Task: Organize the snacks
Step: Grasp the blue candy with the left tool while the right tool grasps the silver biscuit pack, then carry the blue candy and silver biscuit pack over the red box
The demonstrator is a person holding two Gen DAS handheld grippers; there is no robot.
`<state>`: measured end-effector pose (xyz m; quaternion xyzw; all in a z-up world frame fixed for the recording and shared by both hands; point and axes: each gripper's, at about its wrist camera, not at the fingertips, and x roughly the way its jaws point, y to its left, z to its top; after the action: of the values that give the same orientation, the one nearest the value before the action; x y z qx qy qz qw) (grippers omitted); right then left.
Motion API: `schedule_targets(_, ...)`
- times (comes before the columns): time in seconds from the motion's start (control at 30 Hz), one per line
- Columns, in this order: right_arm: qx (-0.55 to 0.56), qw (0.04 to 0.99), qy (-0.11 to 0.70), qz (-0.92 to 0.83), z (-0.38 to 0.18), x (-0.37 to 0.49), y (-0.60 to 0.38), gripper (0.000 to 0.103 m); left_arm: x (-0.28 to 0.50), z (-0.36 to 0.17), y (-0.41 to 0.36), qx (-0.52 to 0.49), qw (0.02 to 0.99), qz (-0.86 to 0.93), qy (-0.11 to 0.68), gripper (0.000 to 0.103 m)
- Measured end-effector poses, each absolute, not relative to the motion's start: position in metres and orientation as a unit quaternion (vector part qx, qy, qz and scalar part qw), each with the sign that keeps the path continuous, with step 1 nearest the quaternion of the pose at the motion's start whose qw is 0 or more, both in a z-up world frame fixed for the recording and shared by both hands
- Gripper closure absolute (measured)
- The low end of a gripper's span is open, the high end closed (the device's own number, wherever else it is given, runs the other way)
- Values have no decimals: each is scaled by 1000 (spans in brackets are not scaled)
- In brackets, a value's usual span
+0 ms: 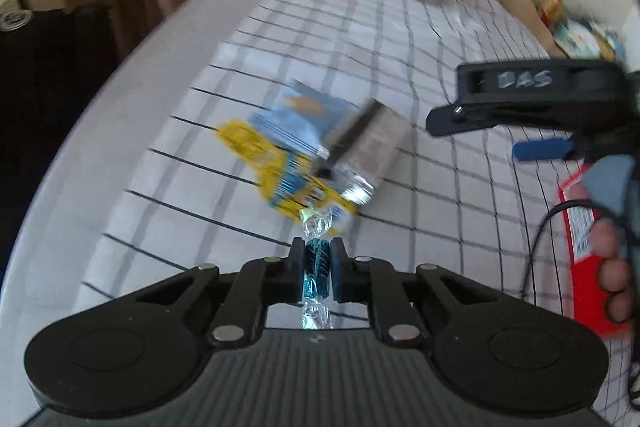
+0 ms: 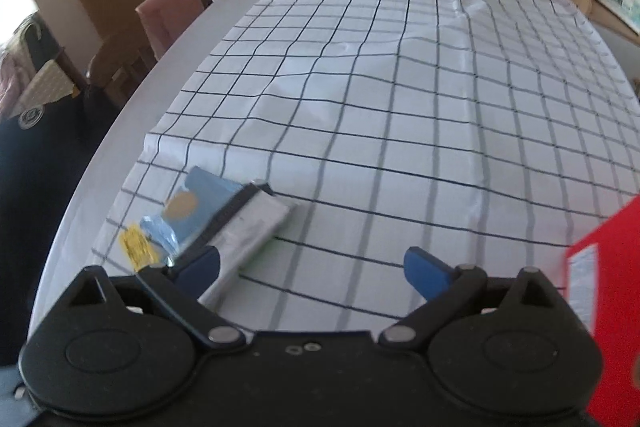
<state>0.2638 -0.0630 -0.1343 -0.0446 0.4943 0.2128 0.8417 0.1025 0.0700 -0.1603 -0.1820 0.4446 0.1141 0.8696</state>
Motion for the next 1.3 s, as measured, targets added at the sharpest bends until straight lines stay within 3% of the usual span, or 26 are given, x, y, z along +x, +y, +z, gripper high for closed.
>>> schedule_targets(0.47,46,812,570,116,-178,288,-11,17,90,-163,117,-222,867,153,419,91)
schedule_targets(0.6,27,809,574,122,-179,280,5,18,90,-164,122,-227,866,154,418,91)
schedule_targets(0.9,-17,814,564,136,-175,265,13,56,90,-165,122,-223,868,152,417,91)
schedule_targets(1.3,-19,816,556,158,-156,237,-19,61,87,-154,106,-197,876,126,422,91)
